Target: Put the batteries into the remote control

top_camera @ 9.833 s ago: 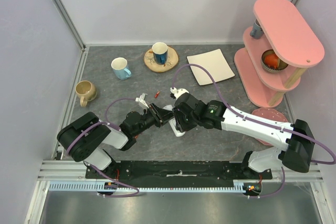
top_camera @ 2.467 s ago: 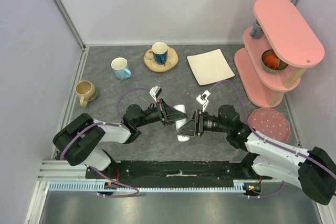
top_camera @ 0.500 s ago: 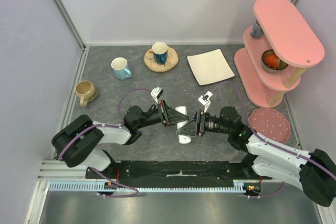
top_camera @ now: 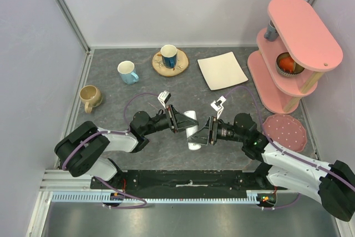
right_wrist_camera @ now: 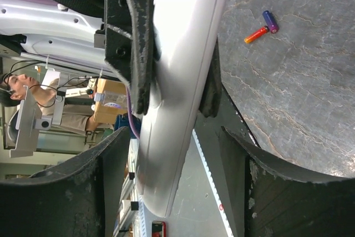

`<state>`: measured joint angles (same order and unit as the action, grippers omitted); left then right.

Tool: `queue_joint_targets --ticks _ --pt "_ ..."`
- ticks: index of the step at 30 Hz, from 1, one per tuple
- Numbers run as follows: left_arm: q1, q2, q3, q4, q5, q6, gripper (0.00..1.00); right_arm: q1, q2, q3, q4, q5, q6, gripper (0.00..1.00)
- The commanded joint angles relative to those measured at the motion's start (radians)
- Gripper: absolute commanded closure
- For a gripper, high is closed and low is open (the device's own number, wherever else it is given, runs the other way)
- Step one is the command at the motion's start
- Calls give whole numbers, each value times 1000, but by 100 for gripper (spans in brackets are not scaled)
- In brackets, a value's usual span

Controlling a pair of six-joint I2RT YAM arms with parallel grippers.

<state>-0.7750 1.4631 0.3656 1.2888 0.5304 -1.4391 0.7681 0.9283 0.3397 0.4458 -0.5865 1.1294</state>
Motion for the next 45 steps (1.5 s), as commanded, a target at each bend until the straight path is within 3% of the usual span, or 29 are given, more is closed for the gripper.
queue_joint_targets --ticks 1,14,22,27,29,31,32,35,40,41,44,45 --pt "8 -6 12 377 10 -20 98 -3 -31 -5 21 -6 0 30" --pt "9 -30 26 376 19 -29 98 -3 10 -24 45 16 6 58" --pt "8 -32 21 377 17 -29 98 -4 33 -27 60 17 10 81" --pt "10 -29 15 377 11 -27 98 -3 24 -27 56 14 7 100" --pt "13 -26 12 377 6 -27 97 -3 20 -24 48 5 -5 100" --pt "19 -17 10 376 10 -35 90 -3 1 -2 16 -9 -31 100" --pt "29 -17 9 377 10 -38 80 -3 -20 10 -49 -9 -51 100" --pt "75 -12 -5 376 5 -60 62 -4 -66 102 -229 -1 -160 100" --pt "178 -21 -17 376 0 -90 48 -4 -103 185 -444 11 -299 100" --pt "207 -23 -19 376 -1 -93 33 -4 -109 208 -488 23 -315 100" --pt "256 -43 -37 373 -10 -103 9 -10 -85 295 -683 155 -420 100" --pt "266 -49 -46 366 -16 -106 9 -10 -66 333 -756 225 -463 100"
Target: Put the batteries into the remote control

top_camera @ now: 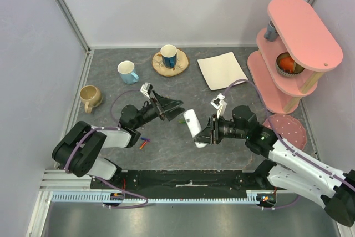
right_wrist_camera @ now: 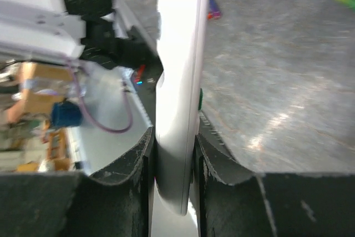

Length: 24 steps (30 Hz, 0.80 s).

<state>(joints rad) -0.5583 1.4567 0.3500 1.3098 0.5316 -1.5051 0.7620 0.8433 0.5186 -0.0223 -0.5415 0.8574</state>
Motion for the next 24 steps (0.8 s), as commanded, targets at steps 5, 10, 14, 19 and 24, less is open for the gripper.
queue_joint_targets --ticks 5,10,14,19,24 --pt "70 -175 -127 205 -62 9 6 -4 244 384 -718 920 -323 100" --pt "70 -421 -167 -250 -68 170 9 -6 436 484 -838 1242 -369 100" --pt "70 -680 -180 -576 -125 325 10 -6 540 489 -834 1370 -405 100" --pt "70 -950 -187 -871 -216 431 11 -12 718 535 -835 1384 -417 100" --pt "70 -983 -203 -909 -196 419 15 -33 835 572 -785 1287 -442 100"
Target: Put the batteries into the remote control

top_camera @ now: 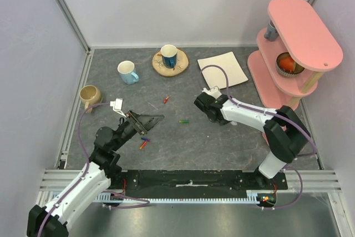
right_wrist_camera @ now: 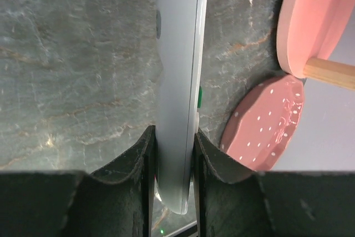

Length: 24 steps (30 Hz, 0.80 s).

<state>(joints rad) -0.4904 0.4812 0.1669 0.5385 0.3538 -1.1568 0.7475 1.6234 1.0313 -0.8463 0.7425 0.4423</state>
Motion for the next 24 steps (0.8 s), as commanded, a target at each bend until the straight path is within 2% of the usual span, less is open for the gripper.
queue_joint_targets --ticks 1,3,6,7,10,14,16,24 --pt "3 -10 -24 -137 -15 69 17 -22 93 68 42 -18 -27 100" --pt "3 -16 -32 -143 -15 69 19 -37 119 70 71 -48 -34 100" --pt "3 -39 -38 -138 -21 80 53 -60 142 39 136 -94 -60 100" --pt "3 -46 -38 -146 -24 80 69 -65 151 42 138 -103 -65 100" --pt "3 -66 -35 -181 -38 91 70 -77 187 53 138 -107 -77 100" --pt "3 -70 -41 -201 -36 85 63 -83 213 52 139 -141 -96 100" --pt "3 -69 -44 -199 -36 83 58 -83 220 46 139 -164 -103 91" --pt "3 -70 -41 -192 -30 98 53 -83 202 36 139 -233 -106 68"
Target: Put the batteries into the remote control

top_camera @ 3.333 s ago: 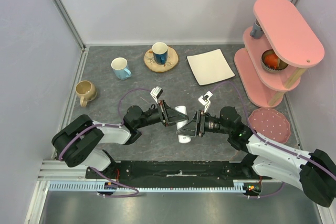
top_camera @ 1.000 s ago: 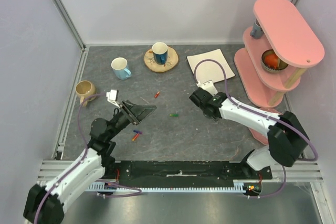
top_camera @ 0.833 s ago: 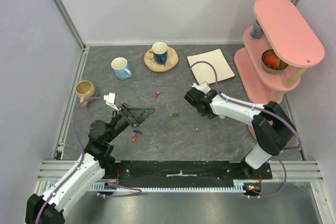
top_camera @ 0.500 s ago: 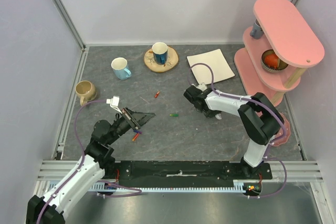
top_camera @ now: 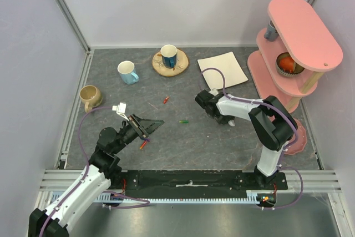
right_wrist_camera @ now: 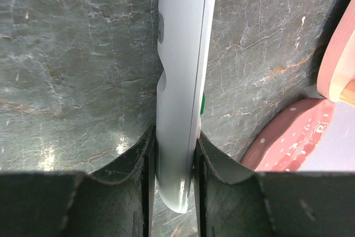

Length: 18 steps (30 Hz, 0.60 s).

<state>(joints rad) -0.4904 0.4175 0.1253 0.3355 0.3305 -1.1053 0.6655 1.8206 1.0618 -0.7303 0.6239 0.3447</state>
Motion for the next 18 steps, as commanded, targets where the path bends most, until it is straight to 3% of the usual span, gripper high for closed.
queue_joint_targets --ticks 1,4,13,18 --pt "3 -5 -1 11 -5 47 53 -1 2 7 22 -136 -7 63" --pt "3 -3 -6 13 -4 42 53 -1 -6 7 17 -176 -3 56" --pt "3 -13 -24 13 5 42 48 16 -32 -13 43 -302 31 49" --pt "3 -10 -21 -6 7 51 41 34 -138 7 60 -332 71 43"
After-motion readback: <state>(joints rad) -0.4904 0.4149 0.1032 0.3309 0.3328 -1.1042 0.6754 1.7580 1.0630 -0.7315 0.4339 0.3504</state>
